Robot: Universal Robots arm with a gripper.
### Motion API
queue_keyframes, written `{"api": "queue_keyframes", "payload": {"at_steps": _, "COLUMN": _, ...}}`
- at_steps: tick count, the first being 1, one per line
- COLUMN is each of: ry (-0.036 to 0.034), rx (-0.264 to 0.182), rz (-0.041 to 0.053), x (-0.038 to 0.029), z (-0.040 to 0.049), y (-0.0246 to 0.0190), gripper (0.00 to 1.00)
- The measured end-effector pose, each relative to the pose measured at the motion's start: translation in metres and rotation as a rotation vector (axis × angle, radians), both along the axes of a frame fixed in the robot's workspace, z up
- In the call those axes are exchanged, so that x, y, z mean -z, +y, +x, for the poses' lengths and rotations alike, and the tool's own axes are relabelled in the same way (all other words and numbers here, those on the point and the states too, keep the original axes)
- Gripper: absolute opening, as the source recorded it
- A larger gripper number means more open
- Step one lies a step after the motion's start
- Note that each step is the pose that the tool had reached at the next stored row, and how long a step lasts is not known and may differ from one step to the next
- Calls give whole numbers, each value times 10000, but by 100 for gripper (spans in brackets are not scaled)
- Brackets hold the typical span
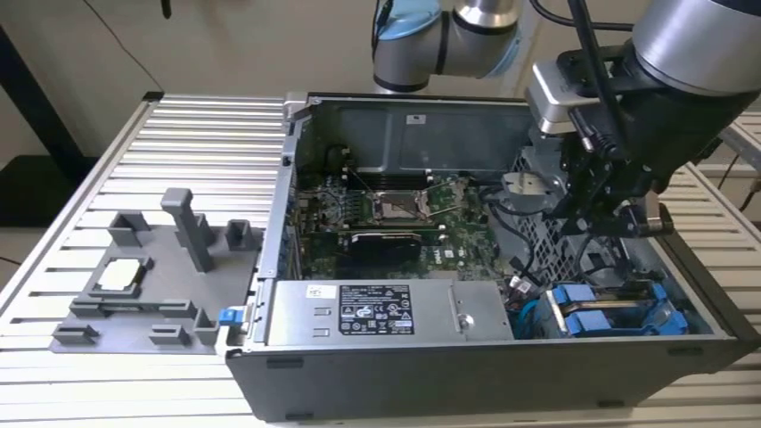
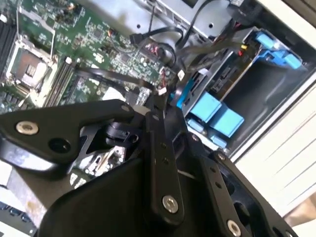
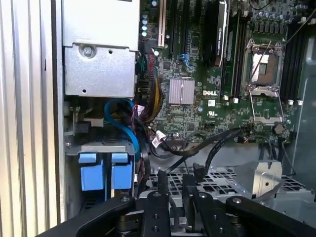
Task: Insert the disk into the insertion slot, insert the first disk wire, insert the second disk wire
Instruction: 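Insert the second disk wire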
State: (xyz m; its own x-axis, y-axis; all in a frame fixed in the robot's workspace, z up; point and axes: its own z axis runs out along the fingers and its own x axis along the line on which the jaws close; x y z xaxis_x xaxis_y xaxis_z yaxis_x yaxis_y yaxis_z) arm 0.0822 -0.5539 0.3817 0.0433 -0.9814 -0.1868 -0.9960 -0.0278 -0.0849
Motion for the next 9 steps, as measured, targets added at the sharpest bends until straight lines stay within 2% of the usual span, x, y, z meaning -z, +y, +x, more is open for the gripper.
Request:
{"api": "queue_keyframes", "payload": {"at_steps": 4, "ry": 1, "rx": -62, "rz": 110, "x": -1, "z": -34, "y": 28, "gripper": 27}}
{"api": "queue_keyframes", "payload": {"at_steps": 6, "ry": -2, "rx": -137, "rz": 216, "x": 8, "z": -44, "y": 37, "gripper": 27}}
{"api": "queue_keyframes", "payload": {"at_steps": 9, "ry": -43, "rx": -265, "rz": 323, "x": 30, "z": -68, "y": 54, "gripper": 27}}
